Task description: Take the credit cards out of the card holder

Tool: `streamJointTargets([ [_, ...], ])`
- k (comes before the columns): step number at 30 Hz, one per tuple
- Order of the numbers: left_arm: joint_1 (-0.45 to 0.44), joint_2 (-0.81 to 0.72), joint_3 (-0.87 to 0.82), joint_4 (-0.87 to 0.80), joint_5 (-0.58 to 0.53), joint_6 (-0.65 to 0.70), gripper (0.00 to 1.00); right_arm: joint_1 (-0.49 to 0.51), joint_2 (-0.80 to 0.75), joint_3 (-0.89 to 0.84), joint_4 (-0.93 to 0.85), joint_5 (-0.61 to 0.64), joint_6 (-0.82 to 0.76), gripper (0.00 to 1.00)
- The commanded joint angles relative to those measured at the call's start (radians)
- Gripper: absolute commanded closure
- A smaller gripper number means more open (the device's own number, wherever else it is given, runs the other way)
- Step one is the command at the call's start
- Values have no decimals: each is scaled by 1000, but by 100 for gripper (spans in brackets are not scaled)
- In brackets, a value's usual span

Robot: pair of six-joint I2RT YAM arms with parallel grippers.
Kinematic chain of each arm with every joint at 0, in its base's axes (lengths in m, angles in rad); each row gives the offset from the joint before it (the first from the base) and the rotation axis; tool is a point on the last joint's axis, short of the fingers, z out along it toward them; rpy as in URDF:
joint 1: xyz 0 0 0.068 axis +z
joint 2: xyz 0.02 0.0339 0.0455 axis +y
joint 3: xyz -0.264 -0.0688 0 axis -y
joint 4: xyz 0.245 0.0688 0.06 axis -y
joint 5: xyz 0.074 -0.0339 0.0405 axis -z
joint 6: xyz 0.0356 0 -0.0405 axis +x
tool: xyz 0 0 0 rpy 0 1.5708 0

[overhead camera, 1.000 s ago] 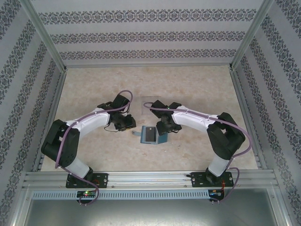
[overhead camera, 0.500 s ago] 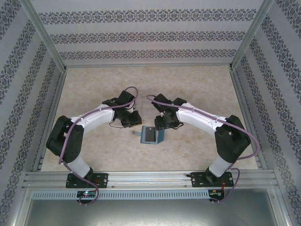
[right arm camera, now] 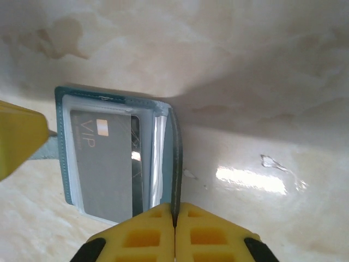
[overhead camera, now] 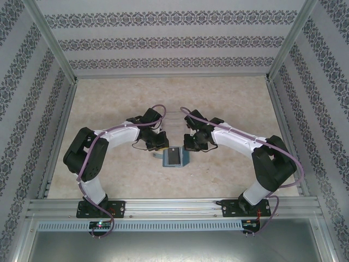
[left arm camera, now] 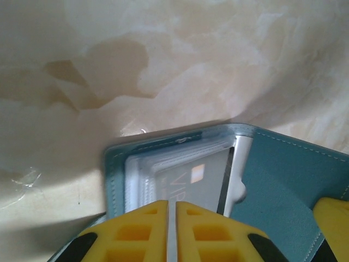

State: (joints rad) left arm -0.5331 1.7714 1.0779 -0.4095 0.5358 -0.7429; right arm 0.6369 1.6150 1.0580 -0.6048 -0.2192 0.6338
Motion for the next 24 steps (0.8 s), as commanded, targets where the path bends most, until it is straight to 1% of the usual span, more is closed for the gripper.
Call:
streamJointTargets([
  [1,-13,-7,6,32,20,-17,89,-1,22,8,52,-50,7,93],
  [4,-13,-4,-7,35,20,-23,90,-2,37,22,47,-54,1,93],
  [7,-15,-4,-19,38,21,-26,90,-2,46,27,19,-32,-3,93],
  [10,-20,-3,-31,35,13,-23,90,-4,44,19,0,1,-7,88],
  [11,-22,1,-34,33,9,-23,90,-4,43,19,-10,17,-11,84],
  [13,-23,9,-39,32,7,-23,90,-1,41,28,-43,64,-17,71],
  [15,-24,12,-48,36,6,-26,90,9,36,44,-91,134,-30,52],
  [16,-25,12,-50,38,6,-27,90,14,34,55,-112,163,-39,48],
  [19,-24,14,-50,40,7,-27,90,27,16,83,-161,222,-55,44],
  [22,-25,16,-49,40,7,-28,91,27,-16,88,-154,197,-51,45],
  [24,-25,16,-50,41,6,-29,91,28,-41,88,-132,163,-41,47],
])
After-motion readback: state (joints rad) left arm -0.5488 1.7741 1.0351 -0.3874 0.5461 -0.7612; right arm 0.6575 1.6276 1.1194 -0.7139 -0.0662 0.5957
